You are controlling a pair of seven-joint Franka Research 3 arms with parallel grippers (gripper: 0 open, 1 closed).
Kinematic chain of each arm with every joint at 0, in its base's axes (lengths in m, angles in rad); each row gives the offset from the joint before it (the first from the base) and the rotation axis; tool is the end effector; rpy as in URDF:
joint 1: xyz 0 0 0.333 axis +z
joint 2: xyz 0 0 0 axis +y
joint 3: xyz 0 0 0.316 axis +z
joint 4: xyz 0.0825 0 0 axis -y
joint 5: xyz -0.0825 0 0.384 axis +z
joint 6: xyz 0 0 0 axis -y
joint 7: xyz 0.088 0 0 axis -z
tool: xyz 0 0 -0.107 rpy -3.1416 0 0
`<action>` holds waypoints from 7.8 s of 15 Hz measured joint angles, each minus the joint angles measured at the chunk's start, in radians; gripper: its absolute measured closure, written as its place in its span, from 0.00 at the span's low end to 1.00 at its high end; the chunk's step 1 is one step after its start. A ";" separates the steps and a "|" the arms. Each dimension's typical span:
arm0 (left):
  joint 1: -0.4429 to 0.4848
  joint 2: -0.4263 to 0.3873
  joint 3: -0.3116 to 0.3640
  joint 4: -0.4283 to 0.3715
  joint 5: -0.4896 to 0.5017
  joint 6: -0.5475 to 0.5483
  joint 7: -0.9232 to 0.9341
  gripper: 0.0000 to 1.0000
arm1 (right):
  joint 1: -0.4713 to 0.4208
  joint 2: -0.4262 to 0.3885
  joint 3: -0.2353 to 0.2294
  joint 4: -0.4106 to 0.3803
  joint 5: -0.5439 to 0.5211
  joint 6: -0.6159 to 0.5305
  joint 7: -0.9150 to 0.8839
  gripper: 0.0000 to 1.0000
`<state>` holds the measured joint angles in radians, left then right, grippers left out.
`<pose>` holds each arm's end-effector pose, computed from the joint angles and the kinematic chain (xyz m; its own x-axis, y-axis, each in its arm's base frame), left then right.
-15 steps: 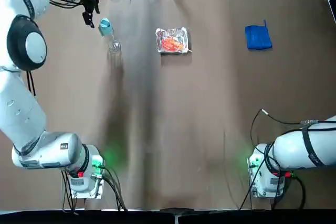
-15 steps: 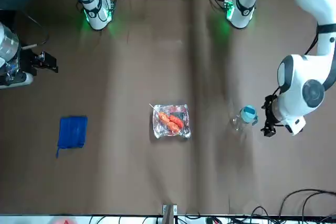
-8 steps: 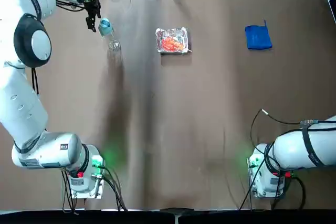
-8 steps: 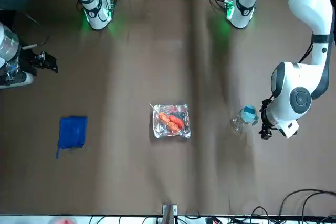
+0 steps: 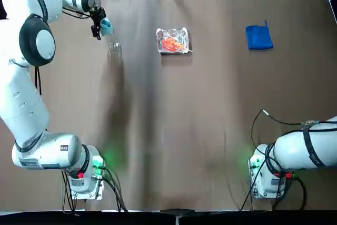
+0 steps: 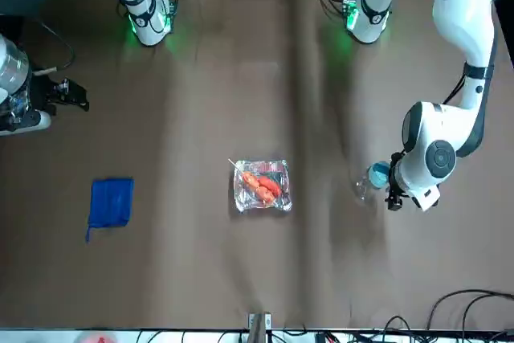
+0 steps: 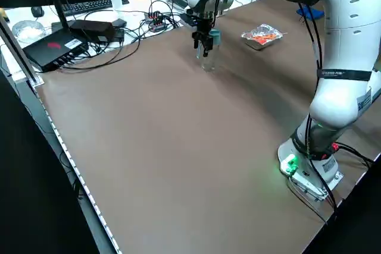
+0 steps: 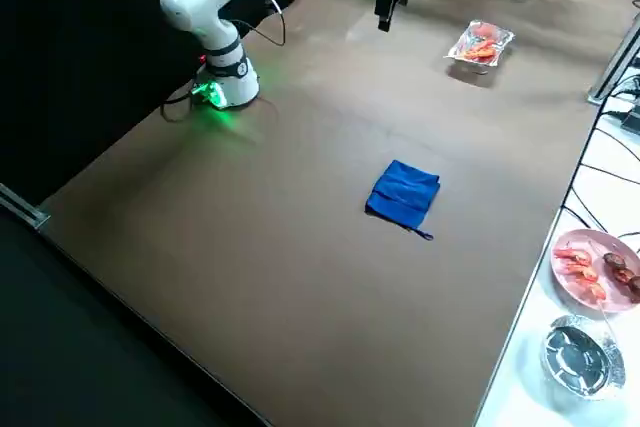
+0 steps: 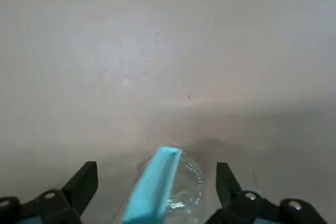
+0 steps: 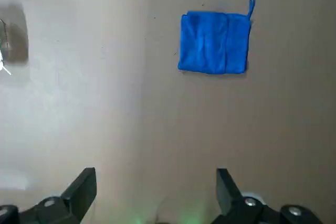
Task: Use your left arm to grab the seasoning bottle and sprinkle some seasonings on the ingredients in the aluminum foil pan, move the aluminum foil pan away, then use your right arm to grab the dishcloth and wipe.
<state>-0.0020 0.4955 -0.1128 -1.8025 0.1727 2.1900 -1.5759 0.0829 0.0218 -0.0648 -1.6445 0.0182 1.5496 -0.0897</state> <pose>0.6380 -0.0623 0.2641 0.2085 0.9750 0.0763 0.9741 -0.2001 -0.1057 0.5543 0.0124 0.5762 0.9876 0.1077 -0.1144 0.1053 -0.9941 -0.0271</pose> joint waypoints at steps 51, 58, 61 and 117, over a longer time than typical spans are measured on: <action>-0.273 -0.134 -0.046 0.248 0.095 -0.385 -0.466 0.78 | -0.049 0.128 -0.002 -0.044 -0.002 0.193 -0.001 0.00; -0.828 -0.001 0.468 0.355 0.094 -0.428 -0.654 0.78 | -0.078 0.313 -0.005 -0.095 -0.002 0.466 -0.004 0.05; -0.976 0.065 0.595 0.379 0.070 -0.431 -0.669 0.78 | -0.081 0.412 -0.010 -0.100 -0.007 0.588 -0.004 0.07; -1.148 0.203 0.871 0.575 -0.209 -0.578 -0.445 0.78 | -0.106 0.660 -0.021 -0.093 -0.008 0.799 -0.030 0.19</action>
<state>-1.1502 0.6980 0.7584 -1.2272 -0.0361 1.6124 -2.0206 -0.0236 0.6818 -0.0862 -1.7374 0.0102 2.3489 -0.1201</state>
